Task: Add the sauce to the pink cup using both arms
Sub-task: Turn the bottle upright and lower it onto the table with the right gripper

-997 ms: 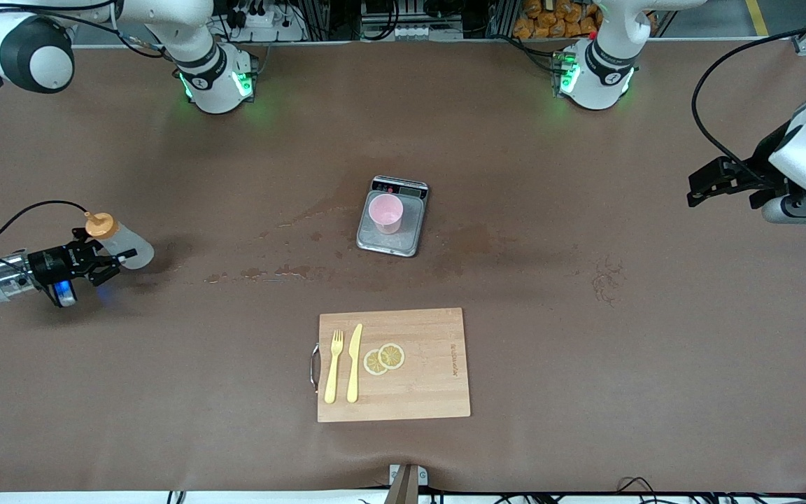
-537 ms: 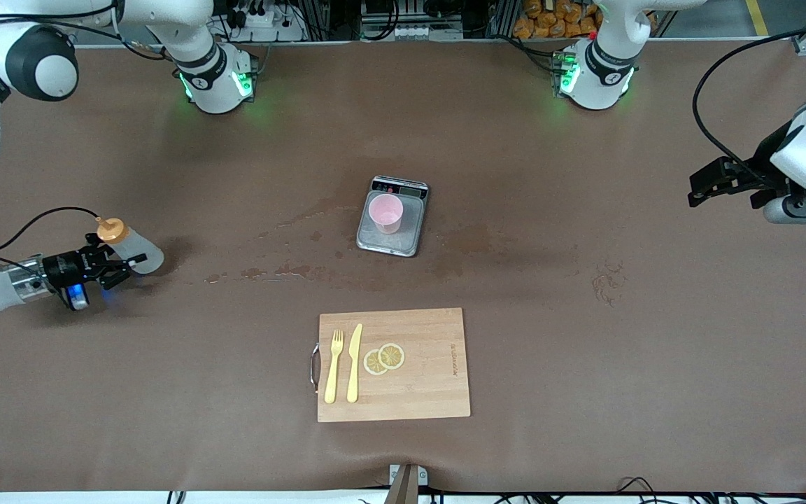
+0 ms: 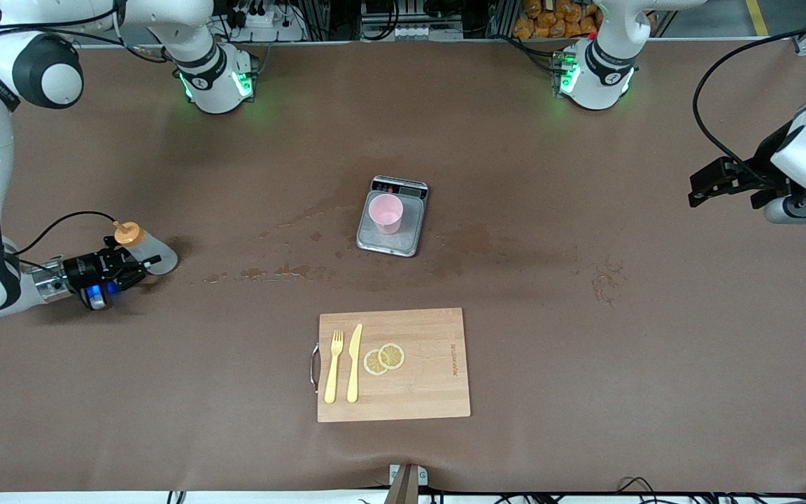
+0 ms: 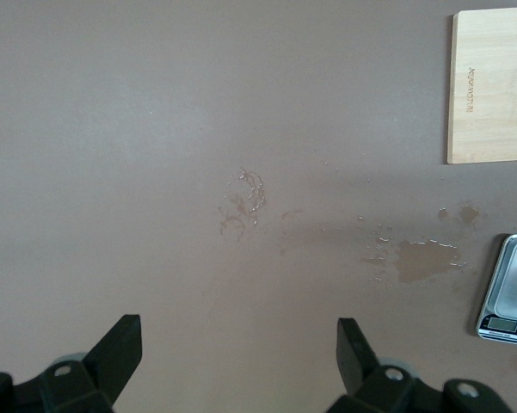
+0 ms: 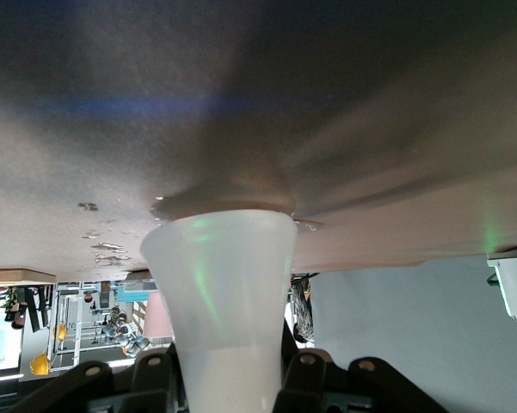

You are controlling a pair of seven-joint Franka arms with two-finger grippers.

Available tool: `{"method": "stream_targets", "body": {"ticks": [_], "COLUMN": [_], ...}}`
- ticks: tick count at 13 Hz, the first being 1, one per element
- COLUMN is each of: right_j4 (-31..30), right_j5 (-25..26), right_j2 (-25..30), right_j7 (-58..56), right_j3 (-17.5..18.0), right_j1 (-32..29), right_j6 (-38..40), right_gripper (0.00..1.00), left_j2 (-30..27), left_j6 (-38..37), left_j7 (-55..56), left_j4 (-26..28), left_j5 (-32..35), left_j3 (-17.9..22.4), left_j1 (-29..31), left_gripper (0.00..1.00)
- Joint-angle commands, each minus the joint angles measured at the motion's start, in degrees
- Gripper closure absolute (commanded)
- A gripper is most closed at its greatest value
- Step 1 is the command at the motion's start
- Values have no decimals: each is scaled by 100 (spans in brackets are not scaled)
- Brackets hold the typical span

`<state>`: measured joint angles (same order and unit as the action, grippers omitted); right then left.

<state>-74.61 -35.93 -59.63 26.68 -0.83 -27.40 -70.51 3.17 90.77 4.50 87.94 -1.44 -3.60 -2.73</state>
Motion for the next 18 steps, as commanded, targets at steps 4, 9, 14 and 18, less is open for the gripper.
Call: {"method": "stream_targets", "body": {"ticks": [4,9,14,18], "right_j4": [-36,270,1219,1413], "right_j5": [-20,181,411,639], "right_j2": [92,258,425,1101], "right_j7": [48,30,30,22], "right_j3": [30,22,13,30], "right_j1": [138,77,68,304], "right_j6": [-59,185,976,1022], "right_gripper": [0,0,0,0], "left_j2": [-89,-80,-89,-98], "left_j6": [-68,-60,-68,-68], "left_j7": [-54,-63,-2,7], "left_j4": [48,48,40,39], "left_j5": [-5,-5,-5,-5], "left_j3": [9,9,9,0], "left_j1": [9,18,-26,-35], "left_gripper": [0,0,0,0]}}
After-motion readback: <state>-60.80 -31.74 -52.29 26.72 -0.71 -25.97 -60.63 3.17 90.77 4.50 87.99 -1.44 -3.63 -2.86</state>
